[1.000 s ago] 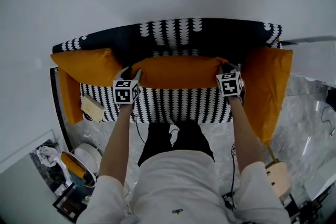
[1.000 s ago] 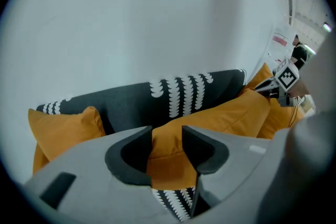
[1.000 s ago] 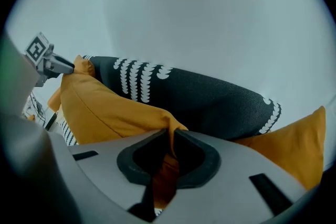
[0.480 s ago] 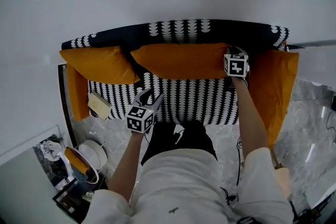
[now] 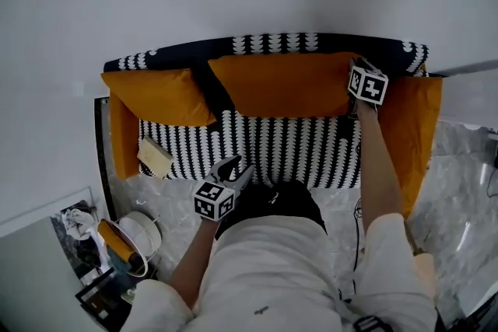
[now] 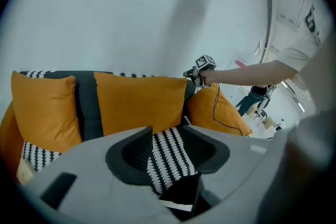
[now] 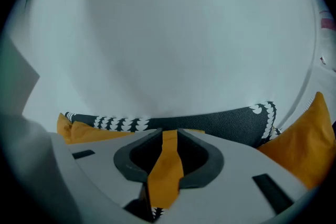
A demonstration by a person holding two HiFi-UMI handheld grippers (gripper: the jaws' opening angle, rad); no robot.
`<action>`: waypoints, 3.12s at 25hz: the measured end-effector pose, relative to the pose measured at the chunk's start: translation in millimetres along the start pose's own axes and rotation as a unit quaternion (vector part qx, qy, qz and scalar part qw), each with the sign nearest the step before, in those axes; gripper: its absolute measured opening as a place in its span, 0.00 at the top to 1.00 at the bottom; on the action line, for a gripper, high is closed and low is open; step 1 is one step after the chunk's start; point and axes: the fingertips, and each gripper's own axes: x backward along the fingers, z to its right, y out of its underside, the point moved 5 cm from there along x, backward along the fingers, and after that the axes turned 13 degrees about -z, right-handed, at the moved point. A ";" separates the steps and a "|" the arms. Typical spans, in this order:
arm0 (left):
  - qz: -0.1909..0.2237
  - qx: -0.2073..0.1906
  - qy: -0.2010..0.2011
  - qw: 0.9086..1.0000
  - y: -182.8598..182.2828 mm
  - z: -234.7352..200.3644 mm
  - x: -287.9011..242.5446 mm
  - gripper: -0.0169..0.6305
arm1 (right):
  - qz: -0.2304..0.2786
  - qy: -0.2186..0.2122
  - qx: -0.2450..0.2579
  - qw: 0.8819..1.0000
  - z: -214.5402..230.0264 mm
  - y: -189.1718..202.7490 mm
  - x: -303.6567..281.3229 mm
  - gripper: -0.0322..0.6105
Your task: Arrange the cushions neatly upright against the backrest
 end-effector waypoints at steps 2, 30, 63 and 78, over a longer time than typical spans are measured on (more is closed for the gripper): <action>0.013 -0.005 0.013 1.000 -3.3 0.6 7.0 0.69 | 0.013 -0.016 0.006 1.000 -12.0 4.7 18.1 0.84; 0.121 -0.063 0.197 0.971 144.2 19.6 149.9 0.95 | -0.041 -0.257 0.037 0.965 -349.8 347.7 284.2 0.93; 0.171 -0.088 0.183 0.964 215.0 282.5 144.4 0.95 | 0.099 -0.372 0.035 0.922 -187.4 443.9 475.5 0.94; 0.174 -0.038 0.147 0.973 256.3 325.9 129.8 0.95 | 0.068 -0.377 0.091 0.919 -160.9 483.7 486.4 0.94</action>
